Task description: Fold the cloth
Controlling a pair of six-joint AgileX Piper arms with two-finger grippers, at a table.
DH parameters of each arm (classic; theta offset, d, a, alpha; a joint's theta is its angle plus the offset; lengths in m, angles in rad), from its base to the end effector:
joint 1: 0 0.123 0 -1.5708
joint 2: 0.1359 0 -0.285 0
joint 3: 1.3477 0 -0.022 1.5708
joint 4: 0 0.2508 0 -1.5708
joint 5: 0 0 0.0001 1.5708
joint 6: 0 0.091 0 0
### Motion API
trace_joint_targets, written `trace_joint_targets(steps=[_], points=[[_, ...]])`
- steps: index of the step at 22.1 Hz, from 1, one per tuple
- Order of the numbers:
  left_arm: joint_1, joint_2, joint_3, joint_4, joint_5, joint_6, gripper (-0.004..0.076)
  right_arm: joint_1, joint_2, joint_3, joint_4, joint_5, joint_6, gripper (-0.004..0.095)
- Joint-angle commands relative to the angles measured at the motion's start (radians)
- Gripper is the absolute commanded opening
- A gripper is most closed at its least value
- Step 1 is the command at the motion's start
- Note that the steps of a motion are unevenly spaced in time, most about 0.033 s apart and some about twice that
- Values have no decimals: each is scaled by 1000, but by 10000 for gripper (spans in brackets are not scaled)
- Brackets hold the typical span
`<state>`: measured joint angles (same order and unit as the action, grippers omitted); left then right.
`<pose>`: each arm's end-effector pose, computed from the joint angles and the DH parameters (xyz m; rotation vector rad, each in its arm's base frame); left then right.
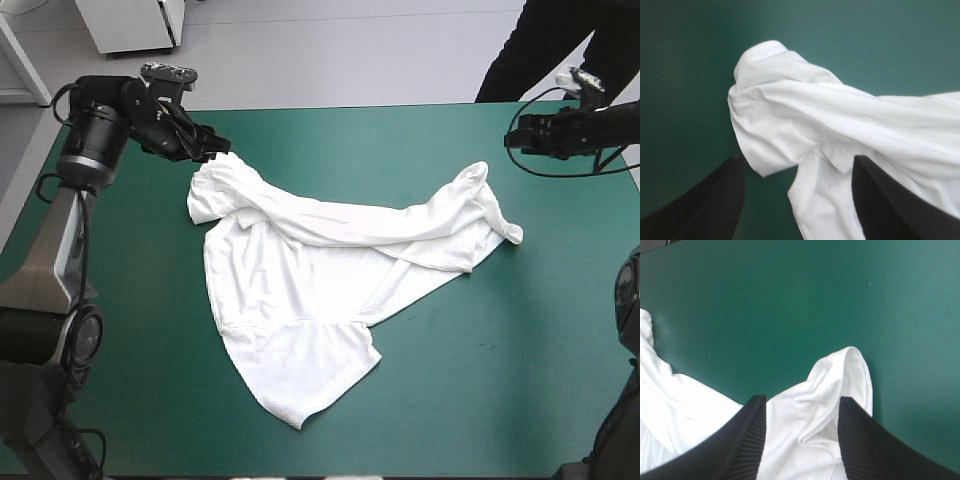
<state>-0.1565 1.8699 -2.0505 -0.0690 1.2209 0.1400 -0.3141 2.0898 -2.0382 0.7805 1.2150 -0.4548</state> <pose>0.4028 -0.0695 0.3950 0.3690 2.4959 -0.0980 0.4534 -0.0841 0.3205 -0.0087 2.4044 0.7423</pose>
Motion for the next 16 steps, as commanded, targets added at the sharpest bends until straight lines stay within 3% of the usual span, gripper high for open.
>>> trace_joint_targets(steps=[1, 6, 11, 16], points=[[-1, -138, -1, -89, 67, -25, 459, -31, -172, 31, 24, 2, -8, 440], [-54, -367, 247, -126, 67, -30, 459, -18, -451, 259, -147, 2, -13, 440], [-61, -480, 596, -116, 67, -30, 457, 176, -661, 458, -525, -51, -17, 440], [-61, -480, 714, -121, 67, -22, 458, 303, -715, 564, -654, -82, 35, 440]])
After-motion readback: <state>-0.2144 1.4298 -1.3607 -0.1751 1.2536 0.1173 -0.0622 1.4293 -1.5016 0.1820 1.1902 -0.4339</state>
